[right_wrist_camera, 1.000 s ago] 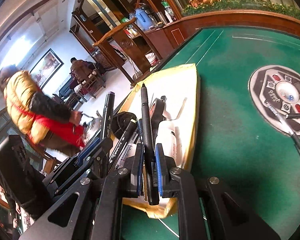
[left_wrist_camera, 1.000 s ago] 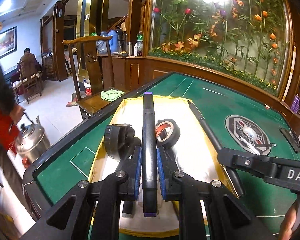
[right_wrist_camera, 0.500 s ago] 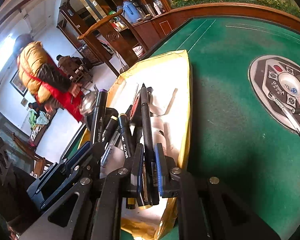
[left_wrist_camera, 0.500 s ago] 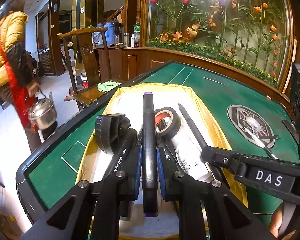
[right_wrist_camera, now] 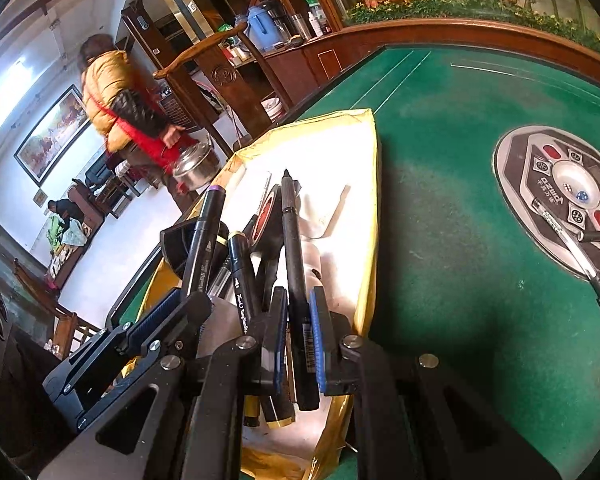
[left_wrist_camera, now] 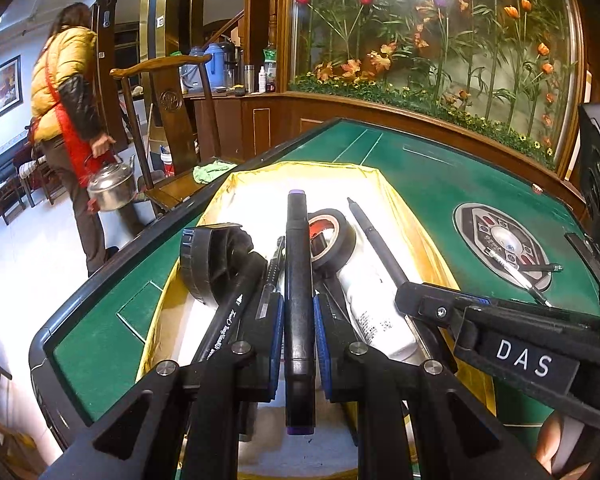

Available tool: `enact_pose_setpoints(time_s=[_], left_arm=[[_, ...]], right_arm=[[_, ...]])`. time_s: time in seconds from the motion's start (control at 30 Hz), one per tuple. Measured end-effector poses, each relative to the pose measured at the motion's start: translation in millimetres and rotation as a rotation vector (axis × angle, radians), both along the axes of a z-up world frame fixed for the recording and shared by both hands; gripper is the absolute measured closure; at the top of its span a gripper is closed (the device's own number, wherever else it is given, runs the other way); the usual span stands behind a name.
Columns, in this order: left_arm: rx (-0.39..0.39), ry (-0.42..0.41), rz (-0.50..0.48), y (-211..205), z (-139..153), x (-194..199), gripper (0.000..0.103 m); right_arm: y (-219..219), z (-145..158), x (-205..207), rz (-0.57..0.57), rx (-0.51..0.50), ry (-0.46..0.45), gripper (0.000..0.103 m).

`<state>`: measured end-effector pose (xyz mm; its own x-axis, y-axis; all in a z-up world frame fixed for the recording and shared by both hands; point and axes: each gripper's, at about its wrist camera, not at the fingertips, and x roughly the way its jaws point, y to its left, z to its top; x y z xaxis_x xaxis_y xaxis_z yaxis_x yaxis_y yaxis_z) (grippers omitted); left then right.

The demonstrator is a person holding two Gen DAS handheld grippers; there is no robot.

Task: Organize rigid objects
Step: 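Lower both items into the tray and open both grippers, then grasp the silver pen with the right gripper while the left gripper grasps the clear pen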

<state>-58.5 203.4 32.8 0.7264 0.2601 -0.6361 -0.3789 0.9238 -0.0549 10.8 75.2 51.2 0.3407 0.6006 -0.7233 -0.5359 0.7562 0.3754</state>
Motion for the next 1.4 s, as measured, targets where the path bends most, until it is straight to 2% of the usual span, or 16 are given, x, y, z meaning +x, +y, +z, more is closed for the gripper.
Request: enact_pose_setpoints(time_s=[0.83, 0.9, 0.97, 1.07, 1.23, 1.4], left_arm=[[-0.002, 0.004, 0.022, 1, -2, 0, 0.088], [-0.004, 0.004, 0.023, 1, -2, 0, 0.082], [-0.010, 0.001, 0.031, 3, -2, -1, 0.054], [-0.017, -0.022, 0.042, 5, 0, -5, 0.044], [0.005, -0.033, 0.033, 0, 3, -9, 0.042], [-0.012, -0.046, 0.019, -5, 10, -14, 0.040]], right_arm=[[-2, 0, -2, 0.006, 0.014, -0.011, 0.092], [-2, 0, -1, 0.012, 0.019, -0.010, 0.092], [-3, 1, -2, 0.012, 0.020, -0.014, 0.092], [-7, 4, -3, 0.013, 0.037, -0.024, 0.091], [-19, 14, -6, 0.009, 0.069, -0.041, 0.091], [-56, 27, 3, -0.028, 0.114, -0.048, 0.091]])
